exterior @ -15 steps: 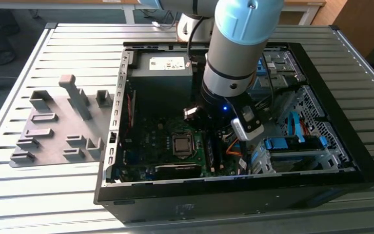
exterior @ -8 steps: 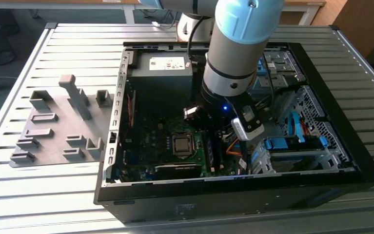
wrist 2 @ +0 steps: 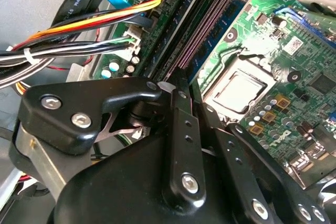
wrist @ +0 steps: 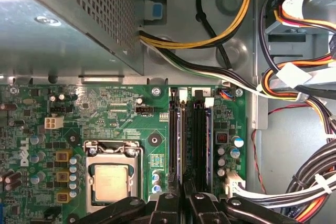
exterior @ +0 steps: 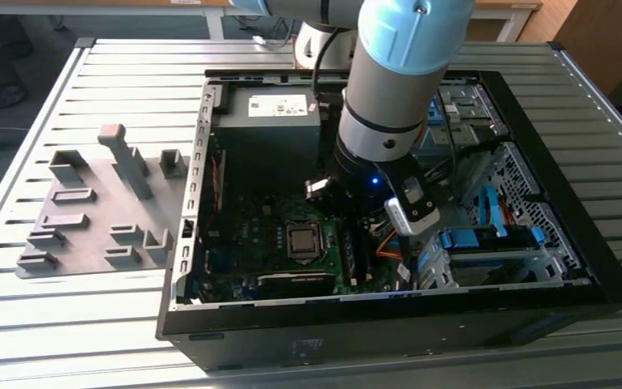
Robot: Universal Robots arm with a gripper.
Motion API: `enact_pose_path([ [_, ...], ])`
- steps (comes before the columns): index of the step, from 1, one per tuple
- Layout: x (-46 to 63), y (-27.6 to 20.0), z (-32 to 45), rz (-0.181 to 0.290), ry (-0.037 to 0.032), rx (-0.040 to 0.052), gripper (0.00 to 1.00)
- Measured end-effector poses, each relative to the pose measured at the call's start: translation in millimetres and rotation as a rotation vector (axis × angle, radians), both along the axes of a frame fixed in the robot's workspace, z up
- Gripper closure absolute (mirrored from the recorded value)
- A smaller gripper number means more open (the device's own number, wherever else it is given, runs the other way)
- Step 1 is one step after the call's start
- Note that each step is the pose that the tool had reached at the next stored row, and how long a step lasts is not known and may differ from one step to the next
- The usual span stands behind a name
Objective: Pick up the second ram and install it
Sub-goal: 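Insert the second ram into the second slot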
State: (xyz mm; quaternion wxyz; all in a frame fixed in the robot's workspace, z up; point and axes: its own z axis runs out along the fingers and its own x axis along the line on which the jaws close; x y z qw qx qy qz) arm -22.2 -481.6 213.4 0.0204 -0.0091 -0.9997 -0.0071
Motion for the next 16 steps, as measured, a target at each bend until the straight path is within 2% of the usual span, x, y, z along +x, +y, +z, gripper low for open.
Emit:
enact_pose_path([
  [4, 0.0, -0.6, 0.4, -0.007, 0.0029, 0.0004, 0.86],
  [8, 0.0, -0.5, 3.0, -0.007, 0.0029, 0.0031, 0.86],
  [16, 2.5, -0.7, 2.8, -0.016, 0.0029, 0.0033, 0.86],
])
